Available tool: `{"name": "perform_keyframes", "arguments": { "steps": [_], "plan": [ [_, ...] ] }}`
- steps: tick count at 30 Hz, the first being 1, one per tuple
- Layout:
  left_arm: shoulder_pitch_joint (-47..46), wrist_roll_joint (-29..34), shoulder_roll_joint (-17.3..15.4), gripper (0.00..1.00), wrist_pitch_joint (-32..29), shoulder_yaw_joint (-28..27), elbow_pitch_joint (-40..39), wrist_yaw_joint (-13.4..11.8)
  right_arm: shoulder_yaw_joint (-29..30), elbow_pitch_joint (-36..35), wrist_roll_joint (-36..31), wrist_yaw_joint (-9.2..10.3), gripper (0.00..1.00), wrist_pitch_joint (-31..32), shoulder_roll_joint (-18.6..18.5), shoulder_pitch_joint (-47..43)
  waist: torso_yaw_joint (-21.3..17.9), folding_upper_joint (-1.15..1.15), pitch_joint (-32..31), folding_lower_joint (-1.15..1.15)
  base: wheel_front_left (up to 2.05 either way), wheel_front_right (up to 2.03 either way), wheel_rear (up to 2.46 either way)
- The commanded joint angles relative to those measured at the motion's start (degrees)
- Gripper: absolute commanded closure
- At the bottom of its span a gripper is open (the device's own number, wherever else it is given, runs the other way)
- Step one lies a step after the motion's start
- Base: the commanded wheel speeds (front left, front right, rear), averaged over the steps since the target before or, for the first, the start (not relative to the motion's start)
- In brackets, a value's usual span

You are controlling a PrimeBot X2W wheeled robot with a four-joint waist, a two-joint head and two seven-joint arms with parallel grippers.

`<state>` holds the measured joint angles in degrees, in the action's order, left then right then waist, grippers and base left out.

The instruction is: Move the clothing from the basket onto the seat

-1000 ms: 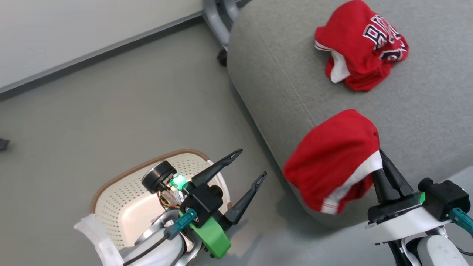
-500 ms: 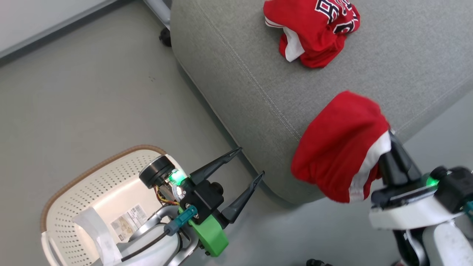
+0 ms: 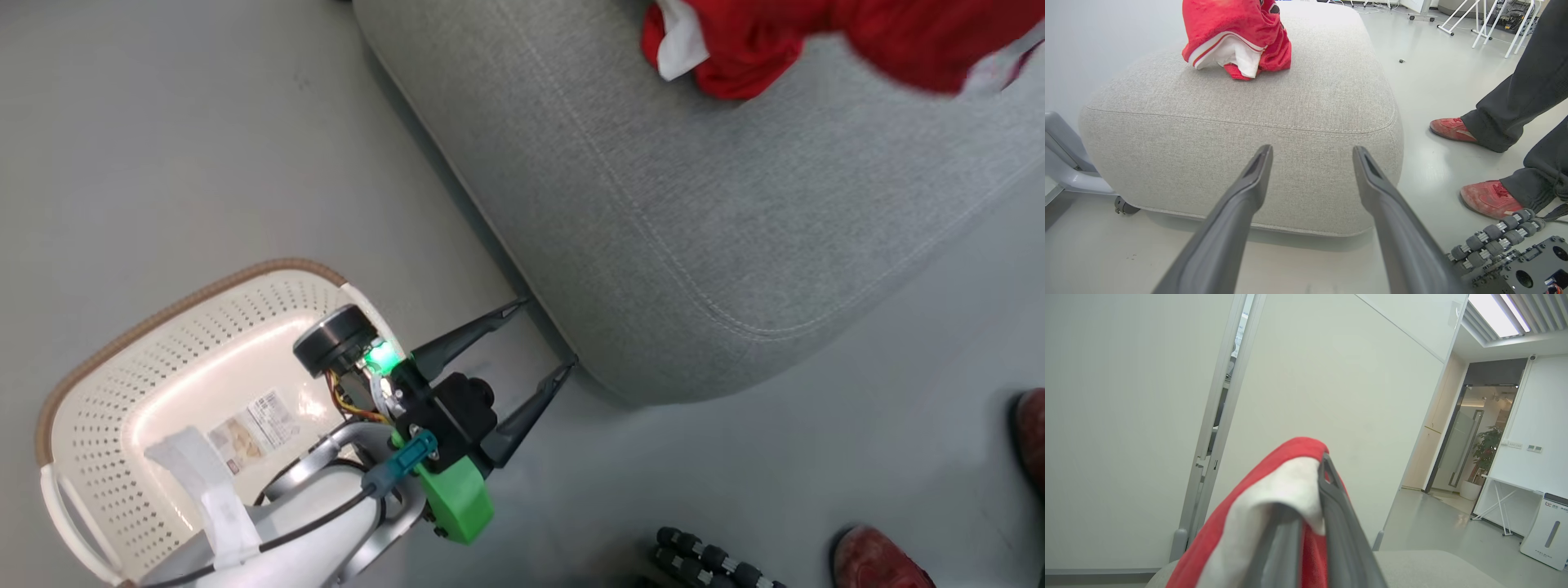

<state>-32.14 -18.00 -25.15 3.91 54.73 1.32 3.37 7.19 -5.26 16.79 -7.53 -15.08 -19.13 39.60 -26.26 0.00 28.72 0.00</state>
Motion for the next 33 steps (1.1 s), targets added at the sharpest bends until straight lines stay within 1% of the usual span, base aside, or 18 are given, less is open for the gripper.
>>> {"name": "perform_keyframes", "arguments": {
  "steps": [1, 4, 6, 9, 11, 18, 24, 29, 30, 31, 33],
  "plan": [
    [-1.5, 0.4, -0.9, 0.0, -0.4, -0.1, -0.6, 0.2, 0.6, 1.6, 0.2, 0.08, 1.0, -0.1, -1.5, 2.4, 2.6, 0.0, 3.5, 0.0, 0.0, 0.0, 0.0],
    [-2.9, 0.9, -1.2, 0.0, -1.3, -0.2, -2.1, 0.4, 0.9, 5.8, -0.7, 0.08, 1.0, -0.1, -4.8, 6.7, 4.4, 0.0, 6.1, 0.0, 0.0, 0.0, 0.0],
    [-3.7, 1.1, -1.3, 0.0, -1.7, -0.4, -2.8, 0.4, 0.8, 9.0, -1.2, 0.08, 1.0, -0.1, -6.1, 7.8, 5.5, 0.0, 7.8, 0.0, 0.0, 0.0, 0.0],
    [-4.9, 1.3, -1.2, 0.0, -2.1, -0.5, -3.6, 0.5, 0.5, 13.8, -1.8, 0.08, 1.0, -0.1, -6.9, 7.5, 7.1, 0.0, 10.2, 0.0, 0.0, 0.0, 0.0],
    [-5.4, 1.6, -1.4, 0.0, -2.2, -0.6, -3.7, 0.5, 0.4, 17.4, -2.1, 0.08, 1.0, -0.1, -6.3, 6.5, 8.0, 0.0, 11.4, 0.0, 0.0, 0.0, 0.0],
    [-6.1, 1.5, -1.4, 0.0, -1.4, -0.9, -3.5, -0.3, 1.0, 29.1, -2.4, 0.08, 1.0, -0.1, -2.4, 4.1, 10.8, 0.0, 13.7, 0.0, 0.0, 0.0, 0.0],
    [-5.3, 1.1, -1.6, 0.0, -0.7, -1.0, -3.2, -1.0, 2.2, 35.9, -2.8, 0.08, 1.0, -0.1, -0.5, 3.6, 11.9, 0.0, 13.5, 0.0, 0.0, 0.0, 0.0],
    [-4.3, 0.5, -0.8, 0.0, 0.2, -0.9, -2.5, -1.6, 4.1, 37.8, -4.0, 0.08, 0.99, -0.1, 1.0, 2.7, 12.1, 0.0, 11.8, 0.0, 0.0, 0.0, 0.0],
    [-4.0, 0.4, -0.6, 0.0, 0.7, -1.0, -2.3, -2.0, 5.0, 37.6, -4.3, 0.08, 0.44, -0.1, 1.4, 2.1, 12.1, 0.0, 11.1, 0.0, 0.0, 0.0, 0.0],
    [-3.6, 0.2, -0.4, 0.0, 1.1, -1.1, -2.0, -2.2, 5.6, 37.0, -4.8, 0.08, 0.0, -0.1, 1.7, 1.5, 12.1, 0.0, 10.5, 0.0, 0.0, 0.0, 0.0],
    [-3.1, -0.2, 0.3, 0.0, 2.3, -1.4, -1.3, -3.0, 7.1, 34.6, -6.4, 0.08, 0.0, -0.1, 2.2, -0.3, 12.2, 0.0, 8.8, 0.0, 0.0, 0.0, 0.0]
  ]
}}
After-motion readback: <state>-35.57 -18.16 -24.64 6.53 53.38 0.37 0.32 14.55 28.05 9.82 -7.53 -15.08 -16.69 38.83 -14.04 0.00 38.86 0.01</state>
